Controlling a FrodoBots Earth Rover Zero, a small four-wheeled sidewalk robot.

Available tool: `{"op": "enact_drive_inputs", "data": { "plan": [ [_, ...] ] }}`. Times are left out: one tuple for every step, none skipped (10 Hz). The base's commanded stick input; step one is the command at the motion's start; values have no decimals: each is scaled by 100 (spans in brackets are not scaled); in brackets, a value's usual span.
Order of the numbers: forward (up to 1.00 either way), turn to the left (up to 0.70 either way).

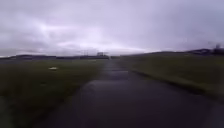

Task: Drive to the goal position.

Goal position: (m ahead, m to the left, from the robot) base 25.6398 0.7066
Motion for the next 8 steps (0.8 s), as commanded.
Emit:
{"op": "enact_drive_inputs", "data": {
  "plan": [
    [100, 0],
    [100, 0],
    [100, 0],
    [100, 0],
    [100, 0],
    [100, 0],
    [100, 0],
    [100, 0]
  ]
}}
